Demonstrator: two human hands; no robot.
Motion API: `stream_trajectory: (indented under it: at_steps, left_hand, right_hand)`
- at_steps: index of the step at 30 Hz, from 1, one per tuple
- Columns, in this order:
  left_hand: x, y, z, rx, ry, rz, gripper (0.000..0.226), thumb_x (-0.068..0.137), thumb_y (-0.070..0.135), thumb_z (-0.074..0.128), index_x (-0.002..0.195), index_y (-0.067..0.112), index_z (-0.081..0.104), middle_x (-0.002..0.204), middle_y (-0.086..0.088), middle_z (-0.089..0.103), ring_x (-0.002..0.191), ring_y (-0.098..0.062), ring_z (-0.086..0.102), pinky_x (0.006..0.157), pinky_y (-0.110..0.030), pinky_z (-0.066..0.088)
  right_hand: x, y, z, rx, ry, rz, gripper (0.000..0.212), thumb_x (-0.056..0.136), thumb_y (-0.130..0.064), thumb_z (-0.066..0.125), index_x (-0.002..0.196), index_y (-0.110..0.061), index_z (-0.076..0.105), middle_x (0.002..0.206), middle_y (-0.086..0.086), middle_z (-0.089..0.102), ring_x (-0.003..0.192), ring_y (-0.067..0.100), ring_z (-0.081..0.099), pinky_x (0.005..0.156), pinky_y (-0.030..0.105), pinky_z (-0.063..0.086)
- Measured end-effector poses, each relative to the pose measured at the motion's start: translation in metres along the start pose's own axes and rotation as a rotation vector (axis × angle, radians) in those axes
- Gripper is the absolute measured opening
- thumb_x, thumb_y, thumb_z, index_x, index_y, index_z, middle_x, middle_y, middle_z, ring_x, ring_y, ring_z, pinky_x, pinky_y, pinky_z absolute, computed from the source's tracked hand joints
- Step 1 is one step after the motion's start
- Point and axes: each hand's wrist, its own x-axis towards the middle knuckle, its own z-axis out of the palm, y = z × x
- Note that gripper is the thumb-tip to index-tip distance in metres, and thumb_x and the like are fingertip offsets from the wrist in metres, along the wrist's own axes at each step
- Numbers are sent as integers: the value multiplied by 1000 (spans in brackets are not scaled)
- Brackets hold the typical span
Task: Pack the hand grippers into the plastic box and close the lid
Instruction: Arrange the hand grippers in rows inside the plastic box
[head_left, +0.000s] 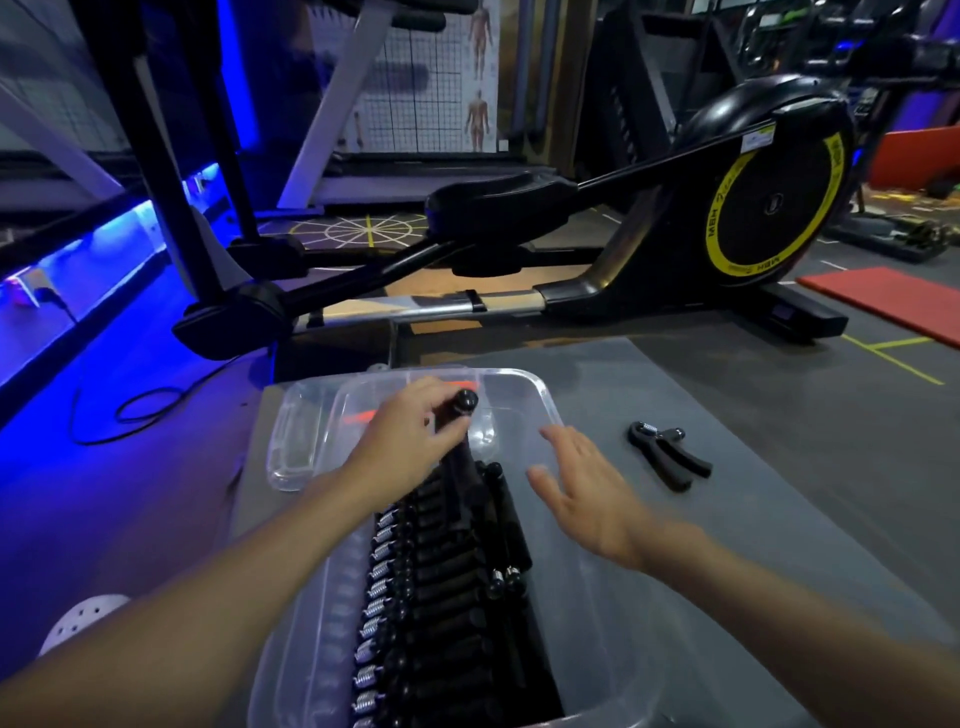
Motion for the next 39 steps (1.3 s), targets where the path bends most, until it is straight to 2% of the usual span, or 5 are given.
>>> stream_trajectory:
  at_steps: [9,13,25,31,39]
  left_hand:
    - [11,-55,46,398,-378,-9,15,89,26,62,80,28,51,87,8,50,89,-17,50,86,-42,46]
    - [17,-66,56,591,-467,-32,11,93,31,58,97,21,61,101,2,55,104,-22,50,89,-42,43]
    - [16,-55,62,381,-242,-67,16,91,27,61,104,21,68,100,8,60,101,-19,55,91,-40,47]
    - [39,8,69,254,-99,190,19,89,19,55,101,15,69,100,3,64,97,-20,58,89,-39,47]
    - [76,47,131,343,-269,38,35,93,39,46,111,16,65,119,-3,55,117,-25,51,102,-41,42]
  right_hand:
    - [4,16,18,107,8,4,68,101,-43,38,155,-17,8,163,-10,0,147,1,-8,111,13,-4]
    - [5,19,21,128,9,-10,67,100,-42,39,155,-18,9,163,-12,-2,146,-1,-10,111,14,-4]
    - [5,20,22,317,35,-9,59,101,-38,40,153,-19,20,158,-17,11,146,-2,-2,112,13,1]
    - [20,43,4,665,287,149,26,101,-25,45,122,-15,57,117,-7,61,109,7,54,82,1,36]
    - [56,174,-17,365,307,482,26,97,-32,45,79,-14,53,67,-1,51,65,20,48,56,30,33]
